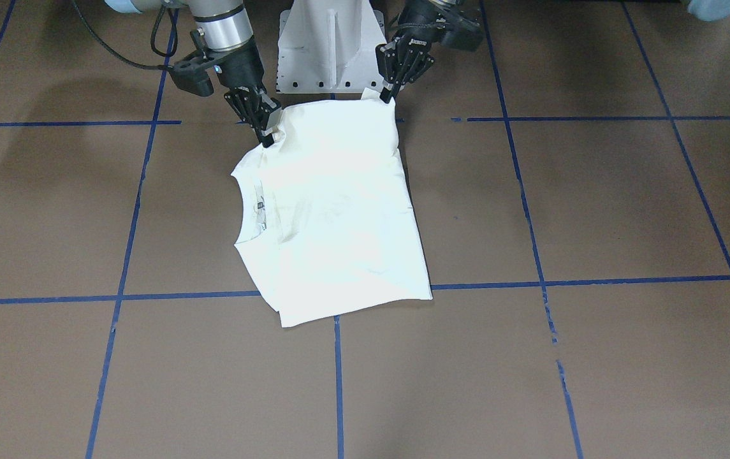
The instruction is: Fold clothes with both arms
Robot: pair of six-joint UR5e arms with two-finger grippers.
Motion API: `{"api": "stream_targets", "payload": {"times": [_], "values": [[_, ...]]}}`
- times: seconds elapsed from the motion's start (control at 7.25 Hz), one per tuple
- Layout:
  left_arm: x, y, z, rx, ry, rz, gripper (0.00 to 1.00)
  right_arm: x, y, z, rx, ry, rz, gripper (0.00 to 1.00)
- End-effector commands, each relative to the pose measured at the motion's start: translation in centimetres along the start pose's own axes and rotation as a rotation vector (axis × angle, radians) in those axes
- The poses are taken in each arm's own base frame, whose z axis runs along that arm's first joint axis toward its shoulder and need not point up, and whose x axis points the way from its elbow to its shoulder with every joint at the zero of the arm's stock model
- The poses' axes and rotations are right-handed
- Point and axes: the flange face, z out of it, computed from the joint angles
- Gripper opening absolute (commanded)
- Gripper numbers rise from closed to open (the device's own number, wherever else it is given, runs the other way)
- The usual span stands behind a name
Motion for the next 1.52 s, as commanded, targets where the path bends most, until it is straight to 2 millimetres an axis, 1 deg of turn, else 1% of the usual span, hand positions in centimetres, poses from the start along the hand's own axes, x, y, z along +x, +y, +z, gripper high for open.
{"api": "stream_targets", "payload": {"times": [0.0,0.14,0.28,0.41,0.55,0.69,0.83,1.1,1.24,1.38], "values": [[2.2,-6.5,4.3,0.102,-0.056,0.078,0.00,-4.0,-4.7,2.9,0.026,0.035,0.036,0.00],[1.9,-8.4,6.3,0.137,-0.087,0.104,0.00,-5.7,-6.2,4.5,0.037,0.057,0.055,0.00],[2.4,-9.2,7.8,0.153,-0.104,0.112,0.00,-6.0,-6.3,6.7,0.048,0.090,0.046,0.00],[3.0,-9.6,9.8,0.164,-0.120,0.112,0.00,-7.3,-5.8,8.4,0.056,0.107,0.045,0.00],[2.9,-10.6,11.3,0.178,-0.119,0.111,0.00,-7.9,-5.7,9.5,0.062,0.121,0.045,0.00],[2.5,-11.6,12.7,0.188,-0.121,0.134,0.00,-8.1,-5.9,11.3,0.054,0.093,0.047,0.00],[2.9,-12.9,13.7,0.203,-0.114,0.151,0.00,-8.0,-6.8,13.1,0.053,0.076,0.051,0.00],[2.8,-14.8,15.6,0.224,-0.111,0.178,0.00,-9.2,-7.8,14.0,0.055,0.081,0.044,0.00],[2.7,-15.7,17.0,0.232,-0.109,0.177,0.00,-9.3,-7.8,15.0,0.053,0.096,0.040,0.00],[3.9,-17.1,18.2,0.249,-0.095,0.186,0.00,-9.4,-7.8,15.3,0.051,0.090,0.040,0.00]]}}
